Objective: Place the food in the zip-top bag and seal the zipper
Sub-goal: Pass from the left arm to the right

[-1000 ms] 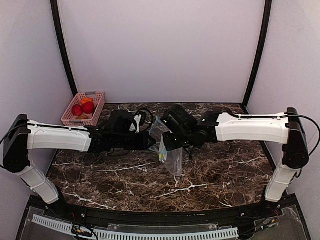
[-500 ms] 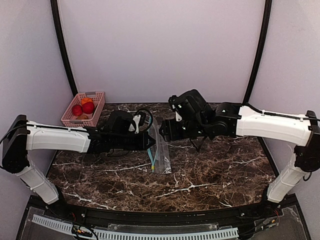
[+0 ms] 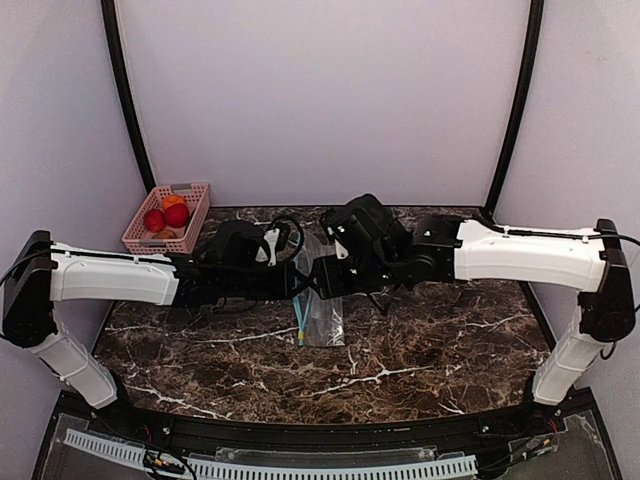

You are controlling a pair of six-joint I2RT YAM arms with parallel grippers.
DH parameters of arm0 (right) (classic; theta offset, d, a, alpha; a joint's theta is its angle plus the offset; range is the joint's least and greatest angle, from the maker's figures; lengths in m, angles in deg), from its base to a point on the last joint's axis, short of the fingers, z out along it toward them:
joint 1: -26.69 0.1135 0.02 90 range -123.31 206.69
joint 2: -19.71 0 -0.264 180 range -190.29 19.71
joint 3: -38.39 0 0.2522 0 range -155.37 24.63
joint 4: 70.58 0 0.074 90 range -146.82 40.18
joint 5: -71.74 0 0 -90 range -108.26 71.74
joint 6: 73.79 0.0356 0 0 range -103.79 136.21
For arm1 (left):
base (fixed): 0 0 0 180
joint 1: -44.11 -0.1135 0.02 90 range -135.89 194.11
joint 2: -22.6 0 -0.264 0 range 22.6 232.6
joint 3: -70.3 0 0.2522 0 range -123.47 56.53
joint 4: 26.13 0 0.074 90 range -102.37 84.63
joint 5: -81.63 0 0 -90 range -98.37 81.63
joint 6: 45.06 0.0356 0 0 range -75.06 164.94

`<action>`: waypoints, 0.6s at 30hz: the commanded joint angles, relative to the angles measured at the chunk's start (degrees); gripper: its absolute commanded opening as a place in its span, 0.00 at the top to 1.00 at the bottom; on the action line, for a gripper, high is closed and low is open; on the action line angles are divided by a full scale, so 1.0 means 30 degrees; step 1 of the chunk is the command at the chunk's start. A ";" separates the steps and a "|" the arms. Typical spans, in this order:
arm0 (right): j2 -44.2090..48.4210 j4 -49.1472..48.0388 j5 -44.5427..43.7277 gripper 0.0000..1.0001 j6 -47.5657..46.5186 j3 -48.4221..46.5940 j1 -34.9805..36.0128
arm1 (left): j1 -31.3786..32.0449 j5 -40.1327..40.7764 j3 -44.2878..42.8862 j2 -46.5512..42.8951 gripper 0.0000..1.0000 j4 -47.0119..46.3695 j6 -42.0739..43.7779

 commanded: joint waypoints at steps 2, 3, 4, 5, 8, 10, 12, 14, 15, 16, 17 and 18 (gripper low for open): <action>-0.1302 -0.0611 0.0286 0.49 0.0421 -0.0948 0.0224 | -0.0058 -0.0017 0.0357 -0.0686 0.99 -0.0197 -0.0088; -0.1485 -0.0614 0.0239 0.50 0.0509 -0.1072 0.0223 | -0.0058 -0.0018 0.0363 -0.0695 0.99 -0.0181 -0.0074; -0.1680 -0.0599 0.0035 0.52 0.0604 -0.1219 0.0215 | -0.0053 -0.0005 0.0373 -0.0703 0.99 -0.0169 -0.0077; -0.1840 -0.0572 -0.0151 0.54 0.0737 -0.1311 0.0196 | -0.0056 -0.0012 0.0381 -0.0718 0.99 -0.0166 -0.0093; -0.2147 -0.0569 -0.0610 0.58 0.1203 -0.1506 0.0164 | -0.0074 -0.0004 0.0452 -0.0824 0.99 -0.0165 -0.0133; -0.2329 -0.0608 -0.0826 0.60 0.1392 -0.1663 0.0086 | -0.0057 0.0048 0.0528 -0.0866 0.99 -0.0190 -0.0137; -0.2577 -0.0547 -0.0961 0.61 0.1425 -0.1846 0.0041 | -0.0056 0.0040 0.0578 -0.0945 0.99 -0.0208 -0.0138; -0.2885 -0.0382 -0.1163 0.62 0.1466 -0.1987 -0.0015 | -0.0049 0.0065 0.0638 -0.0988 0.99 -0.0236 -0.0138; -0.3038 -0.0179 -0.1341 0.63 0.1515 -0.2095 -0.0041 | -0.0048 0.0067 0.0643 -0.1017 0.99 -0.0244 -0.0123; -0.3196 0.0088 -0.1575 0.64 0.1601 -0.2215 -0.0048 | -0.0048 0.0068 0.0647 -0.1037 0.99 -0.0221 -0.0116; -0.3337 0.0294 -0.1718 0.65 0.1631 -0.2292 -0.0093 | -0.0048 0.0068 0.0647 -0.1052 0.99 -0.0222 -0.0132; -0.3420 0.0408 -0.1824 0.65 0.1674 -0.2313 -0.0146 | -0.0055 0.0097 0.0648 -0.1069 0.99 -0.0208 -0.0122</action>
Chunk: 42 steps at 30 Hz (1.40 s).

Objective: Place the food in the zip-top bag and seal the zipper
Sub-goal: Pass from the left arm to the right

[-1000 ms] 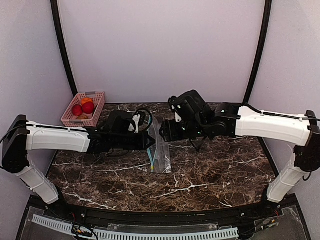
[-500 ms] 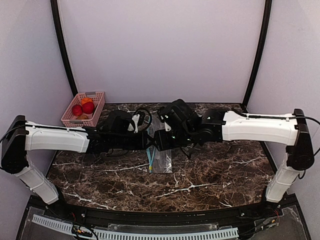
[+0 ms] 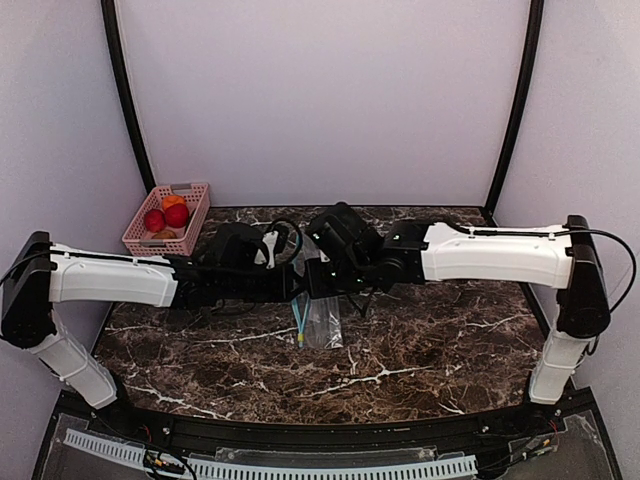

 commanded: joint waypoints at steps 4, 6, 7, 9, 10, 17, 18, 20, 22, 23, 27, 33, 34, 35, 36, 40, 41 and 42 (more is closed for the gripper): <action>-0.0844 0.0657 -0.1099 0.70 0.0476 -0.0411 -0.0329 | -0.0048 0.0250 0.0326 -0.0976 0.99 -0.0111 -0.0036; -0.0920 0.0697 -0.1037 0.75 0.0548 -0.0291 -0.0442 | -0.0070 0.0300 0.0346 -0.0995 0.99 -0.0107 -0.0022; -0.0937 0.0707 -0.0985 0.80 0.0571 -0.0247 -0.0482 | -0.0059 0.0309 0.0336 -0.0981 0.99 -0.0070 -0.0025; -0.0877 0.0824 -0.0934 0.90 0.0596 -0.0182 -0.0575 | -0.0053 0.0596 0.0299 -0.1003 0.99 0.0290 0.0148; -0.0778 0.0969 -0.0998 0.93 0.0595 -0.0178 -0.0579 | -0.0049 0.0860 0.0189 -0.1019 0.99 0.0576 0.0375; 0.0985 0.2156 -0.1731 1.00 0.0508 0.0550 -0.0708 | -0.0698 0.3727 0.0041 -0.1008 0.99 0.3885 0.1066; 0.1264 0.2366 -0.1753 1.00 0.0526 0.0620 -0.0698 | -0.0783 0.3714 0.0139 -0.0933 0.99 0.3911 0.1022; 0.1721 0.2863 -0.1753 1.00 0.0606 0.0747 -0.0701 | -0.0920 0.3612 0.0187 -0.0763 0.99 0.3901 0.0938; 0.2045 0.3314 -0.1801 1.00 0.0694 0.0766 -0.0704 | -0.0977 0.3386 0.0108 -0.0507 0.99 0.3790 0.0942; 0.2171 0.3558 -0.1857 1.00 0.0776 0.0724 -0.0716 | -0.0983 0.3280 -0.0013 -0.0434 0.99 0.3673 0.0991; 0.2160 0.4249 -0.2143 1.00 0.0957 0.0491 -0.0741 | -0.0985 0.2373 -0.0737 0.0077 0.95 0.3465 0.1658; 0.1368 0.5109 -0.2120 1.00 0.1180 -0.0280 -0.1139 | -0.0985 -0.1737 -0.0844 -0.0694 0.49 0.1328 0.3843; 0.1162 0.5335 -0.2094 1.00 0.1199 -0.0465 -0.1247 | -0.1000 -0.2500 -0.0830 -0.0865 0.40 0.1197 0.4105; 0.0927 0.5553 -0.2058 1.00 0.1183 -0.0693 -0.1363 | -0.0989 -0.2842 -0.0782 -0.1286 0.36 0.1190 0.4616; 0.0689 0.5797 -0.1995 1.00 0.1200 -0.1021 -0.1502 | -0.0986 -0.3516 -0.0712 -0.1497 0.27 0.1229 0.4857; -0.0105 0.6538 -0.1917 1.00 0.1034 -0.1985 -0.1793 | -0.1008 -0.5010 -0.0522 -0.3223 0.07 0.2030 0.6023; -0.0271 0.6663 -0.1915 1.00 0.0937 -0.2194 -0.1856 | -0.1011 -0.5259 -0.0493 -0.3845 0.06 0.2266 0.6289; -0.0478 0.6842 -0.1882 1.00 0.0883 -0.2447 -0.1933 | -0.1028 -0.5320 -0.0471 -0.4198 0.03 0.2919 0.6441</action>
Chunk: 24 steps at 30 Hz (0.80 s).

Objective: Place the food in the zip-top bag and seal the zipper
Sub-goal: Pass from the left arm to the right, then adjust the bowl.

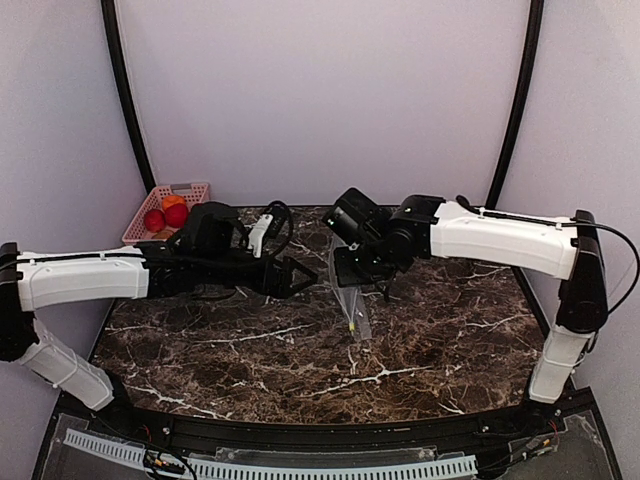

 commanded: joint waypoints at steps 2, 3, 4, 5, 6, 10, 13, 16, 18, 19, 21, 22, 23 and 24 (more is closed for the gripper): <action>-0.0976 0.1365 -0.0270 1.00 -0.0135 -0.1502 -0.0410 | -0.0219 -0.1930 -0.0050 -0.3305 0.02 0.2427 0.2051; -0.1088 0.1391 -0.0236 1.00 -0.0213 -0.1657 -0.0479 | -0.0301 -0.1717 -0.0119 -0.3910 0.01 0.2872 0.2268; -0.1154 0.1442 -0.0232 1.00 -0.0292 -0.1778 -0.0532 | -0.0647 -0.1613 -0.0346 -0.4162 0.01 0.3952 0.2363; -0.1242 0.1438 -0.0184 1.00 -0.0379 -0.1882 -0.0597 | -0.0910 -0.1433 -0.0531 -0.4491 0.01 0.4616 0.2486; -0.1341 0.1452 -0.0127 1.00 -0.0463 -0.2001 -0.0649 | -0.1679 -0.1398 -0.0991 -0.4555 0.01 0.5897 0.2574; -0.1757 0.1443 0.0128 1.00 -0.0877 -0.2534 -0.0811 | -0.5162 -0.1126 -0.2671 -0.3835 0.01 0.9553 0.4149; -0.1986 0.1449 0.0304 1.00 -0.1089 -0.2947 -0.0845 | -0.7860 -0.1371 -0.3595 -0.2620 0.03 1.0729 0.5052; -0.2115 0.1426 0.0382 1.00 -0.1251 -0.3232 -0.0876 | -1.0837 -0.1153 -0.5193 -0.0436 0.11 1.1130 0.5445; -0.2138 0.1421 0.0411 1.00 -0.1257 -0.3310 -0.0915 | -1.2133 -0.0729 -0.6219 0.0957 0.19 1.1068 0.5340; -0.2146 0.1406 0.0435 1.00 -0.1235 -0.3319 -0.0905 | -1.2849 -0.0311 -0.6940 0.1406 0.22 1.0916 0.5276; -0.2147 0.1384 0.0511 1.00 -0.1232 -0.3319 -0.0905 | -1.3634 0.0307 -0.8125 0.2868 0.27 1.0759 0.5172; -0.2132 0.1394 0.0544 1.00 -0.1232 -0.3319 -0.0904 | -1.3878 0.0856 -0.8537 0.3844 0.30 1.0759 0.5173; -0.2104 0.1388 0.0572 1.00 -0.1210 -0.3297 -0.0914 | -1.4296 0.1109 -0.9431 0.4300 0.32 1.0839 0.5178; -0.2068 0.1391 0.0572 1.00 -0.1193 -0.3254 -0.0919 | -1.4487 0.1548 -0.9878 0.5205 0.34 1.0842 0.5255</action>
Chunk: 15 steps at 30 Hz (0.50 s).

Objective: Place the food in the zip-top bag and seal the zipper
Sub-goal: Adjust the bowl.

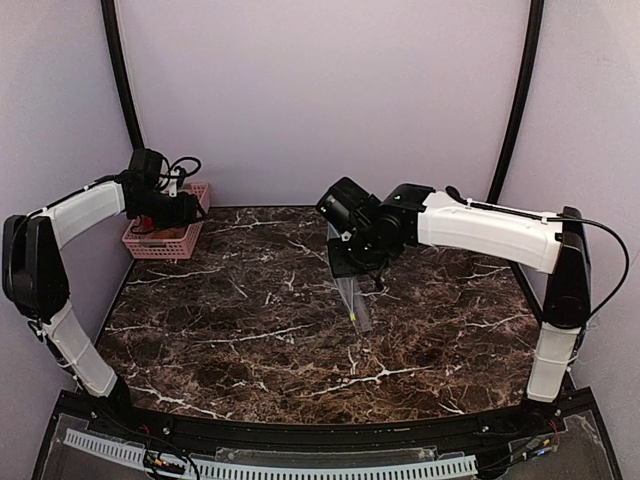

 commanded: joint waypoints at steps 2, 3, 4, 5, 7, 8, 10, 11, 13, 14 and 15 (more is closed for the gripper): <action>-0.0057 0.0061 0.0154 1.00 -0.0114 -0.0287 -0.0165 | -0.1441 0.2355 -0.3290 0.3028 0.36 0.1025 0.0482; -0.0023 0.0055 0.0117 1.00 -0.0095 -0.0217 -0.0164 | -0.1722 0.2602 -0.4111 0.3399 0.37 0.1282 0.0651; 0.0022 0.0033 0.0094 1.00 -0.0049 -0.0142 -0.0161 | -0.1828 0.3109 -0.4463 0.4139 0.38 0.1405 0.0718; 0.0060 0.0030 0.0080 1.00 -0.0054 -0.0034 -0.0193 | -0.1973 0.3374 -0.5027 0.4482 0.39 0.1391 0.0795; 0.0048 -0.0008 0.0102 1.00 -0.0008 0.0080 -0.0202 | -0.2015 0.3954 -0.5819 0.5719 0.40 0.1357 0.1058; 0.0027 -0.0019 0.0129 1.00 -0.0027 0.0093 -0.0190 | -0.2297 0.4333 -0.6340 0.6034 0.41 0.1387 0.1068; -0.0032 -0.0021 0.0234 1.00 -0.0058 0.0085 -0.0202 | -0.2741 0.4700 -0.6957 0.6869 0.43 0.1404 0.1007; -0.0045 -0.0014 0.0251 1.00 -0.0070 0.0086 -0.0206 | -0.2970 0.4726 -0.7101 0.7314 0.46 0.1376 0.0833; -0.0034 -0.0035 0.0189 1.00 -0.0048 0.0183 -0.0198 | -0.3220 0.4749 -0.7338 0.7868 0.51 0.1205 0.0717; -0.0020 -0.0056 0.0143 1.00 -0.0057 0.0226 -0.0191 | -0.3251 0.4715 -0.7415 0.8016 0.51 0.1092 0.0692; -0.0040 -0.0066 0.0108 1.00 -0.0064 0.0260 -0.0193 | -0.3281 0.4670 -0.7433 0.8303 0.51 0.1030 0.0725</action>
